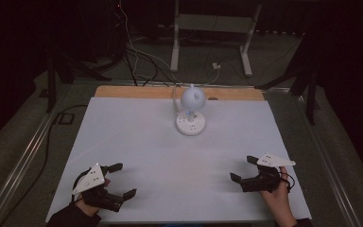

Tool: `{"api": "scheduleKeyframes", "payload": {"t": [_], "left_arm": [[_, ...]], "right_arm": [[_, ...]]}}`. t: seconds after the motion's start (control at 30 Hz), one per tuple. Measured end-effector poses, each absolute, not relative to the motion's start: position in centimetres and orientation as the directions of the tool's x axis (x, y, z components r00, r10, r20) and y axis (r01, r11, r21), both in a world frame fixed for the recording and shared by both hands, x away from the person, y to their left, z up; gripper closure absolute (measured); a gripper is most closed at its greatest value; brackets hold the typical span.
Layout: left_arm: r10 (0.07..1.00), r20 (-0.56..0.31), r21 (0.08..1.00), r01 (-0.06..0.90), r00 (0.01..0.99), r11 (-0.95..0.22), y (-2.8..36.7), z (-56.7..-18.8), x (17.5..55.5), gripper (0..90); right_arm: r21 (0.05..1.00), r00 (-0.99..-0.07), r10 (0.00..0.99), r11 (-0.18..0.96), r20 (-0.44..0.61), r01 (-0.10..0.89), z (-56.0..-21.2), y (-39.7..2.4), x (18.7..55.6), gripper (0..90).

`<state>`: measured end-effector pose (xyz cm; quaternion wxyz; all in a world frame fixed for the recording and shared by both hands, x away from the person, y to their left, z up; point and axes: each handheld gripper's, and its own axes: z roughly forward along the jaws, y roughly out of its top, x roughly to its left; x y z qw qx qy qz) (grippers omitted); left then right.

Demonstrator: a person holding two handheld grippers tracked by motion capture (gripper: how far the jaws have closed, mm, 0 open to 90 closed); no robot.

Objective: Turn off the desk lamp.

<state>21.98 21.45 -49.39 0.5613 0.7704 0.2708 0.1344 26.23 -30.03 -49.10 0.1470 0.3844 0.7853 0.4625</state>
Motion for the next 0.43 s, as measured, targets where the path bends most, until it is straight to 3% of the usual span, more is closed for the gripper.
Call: {"api": "scheduleKeyframes", "payload": {"t": [0.43], "left_arm": [[0.565, -0.095, 0.938, 0.264, 0.819, -0.225, 21.37, -49.41, 22.05, 0.5]], "right_arm": [[0.836, -0.655, 0.750, 0.300, 0.091, 0.460, -49.61, -30.59, 25.92, 0.0]]}}
